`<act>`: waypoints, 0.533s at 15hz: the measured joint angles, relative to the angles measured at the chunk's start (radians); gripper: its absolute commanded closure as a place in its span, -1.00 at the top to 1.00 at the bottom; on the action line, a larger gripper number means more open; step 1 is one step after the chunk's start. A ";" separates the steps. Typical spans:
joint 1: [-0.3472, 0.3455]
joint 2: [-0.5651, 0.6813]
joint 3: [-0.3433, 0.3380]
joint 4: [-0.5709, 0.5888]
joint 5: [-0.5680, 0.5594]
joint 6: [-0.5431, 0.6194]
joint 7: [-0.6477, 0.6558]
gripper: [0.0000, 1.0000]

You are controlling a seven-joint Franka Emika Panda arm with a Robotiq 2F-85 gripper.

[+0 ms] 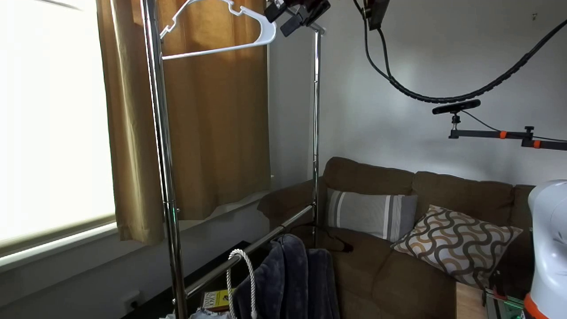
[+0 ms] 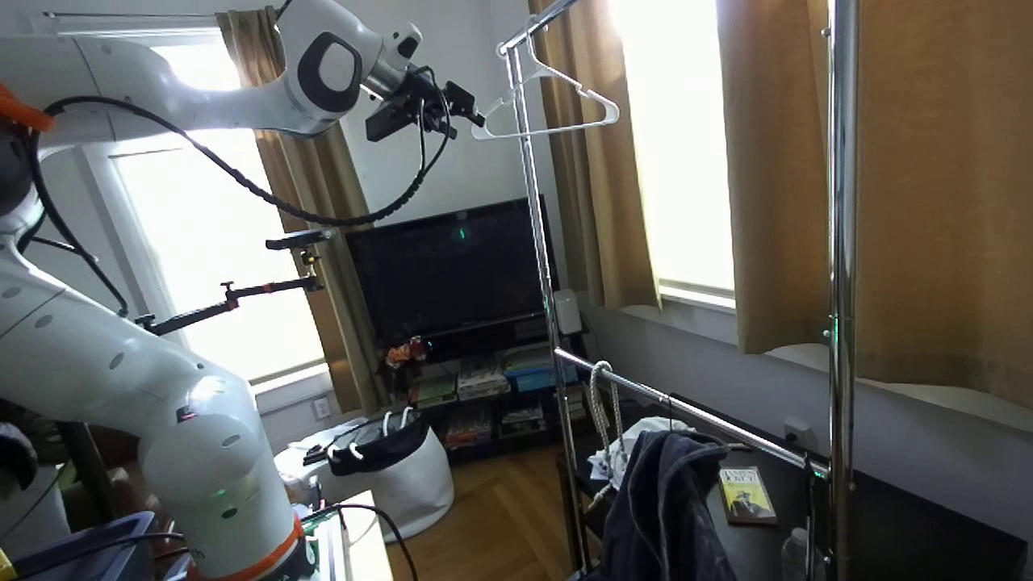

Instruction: Remove the hanger from the top left of the clothes hanging rail to the right side of the top clothes hanging rail

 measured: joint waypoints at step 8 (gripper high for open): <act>-0.098 0.045 0.089 0.003 -0.101 0.059 0.166 -0.73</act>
